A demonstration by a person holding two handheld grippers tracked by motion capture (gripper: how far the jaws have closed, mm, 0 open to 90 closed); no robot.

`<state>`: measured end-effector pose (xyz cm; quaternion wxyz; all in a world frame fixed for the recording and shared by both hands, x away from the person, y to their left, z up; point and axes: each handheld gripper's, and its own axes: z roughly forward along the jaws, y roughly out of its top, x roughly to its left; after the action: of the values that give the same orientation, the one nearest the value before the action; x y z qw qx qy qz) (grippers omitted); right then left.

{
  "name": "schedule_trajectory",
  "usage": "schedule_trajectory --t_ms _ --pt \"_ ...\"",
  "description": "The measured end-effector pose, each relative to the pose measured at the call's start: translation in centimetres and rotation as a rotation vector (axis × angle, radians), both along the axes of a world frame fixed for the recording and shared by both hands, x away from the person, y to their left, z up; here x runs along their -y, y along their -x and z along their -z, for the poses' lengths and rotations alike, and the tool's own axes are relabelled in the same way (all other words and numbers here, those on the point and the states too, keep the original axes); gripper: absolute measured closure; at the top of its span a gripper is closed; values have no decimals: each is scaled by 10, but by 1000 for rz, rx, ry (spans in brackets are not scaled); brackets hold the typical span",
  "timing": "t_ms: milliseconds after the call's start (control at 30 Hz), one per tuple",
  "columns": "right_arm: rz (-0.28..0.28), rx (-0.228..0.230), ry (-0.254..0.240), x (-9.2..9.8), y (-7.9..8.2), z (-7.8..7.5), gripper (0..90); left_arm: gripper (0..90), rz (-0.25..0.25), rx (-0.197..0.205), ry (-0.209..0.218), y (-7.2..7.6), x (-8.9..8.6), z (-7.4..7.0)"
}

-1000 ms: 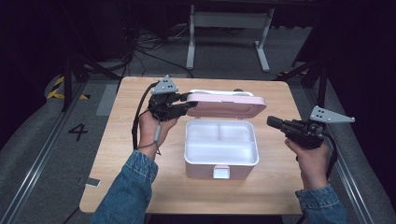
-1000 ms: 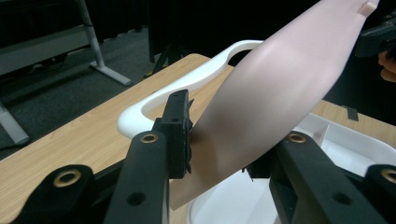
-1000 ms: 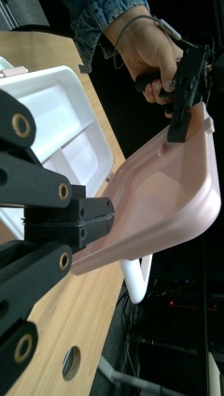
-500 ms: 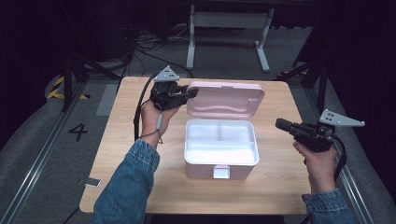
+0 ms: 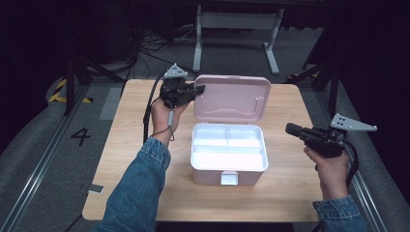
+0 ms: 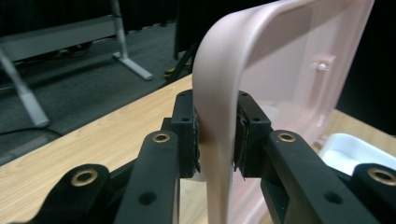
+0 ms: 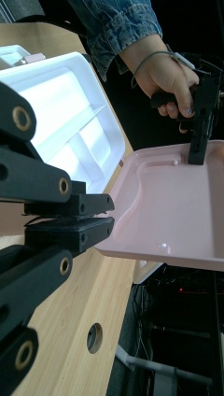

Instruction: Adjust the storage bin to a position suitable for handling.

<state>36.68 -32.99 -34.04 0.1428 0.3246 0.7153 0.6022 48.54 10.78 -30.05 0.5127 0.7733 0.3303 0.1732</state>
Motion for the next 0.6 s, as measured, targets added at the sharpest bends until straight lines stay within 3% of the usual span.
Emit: schedule_trajectory --t_ms 367,600 --pt "1 5 0 1 0 1 852 714 -42 -21 0 -14 2 9" --pt "1 2 10 0 1 1 839 723 -73 -25 -39 -25 3 18"
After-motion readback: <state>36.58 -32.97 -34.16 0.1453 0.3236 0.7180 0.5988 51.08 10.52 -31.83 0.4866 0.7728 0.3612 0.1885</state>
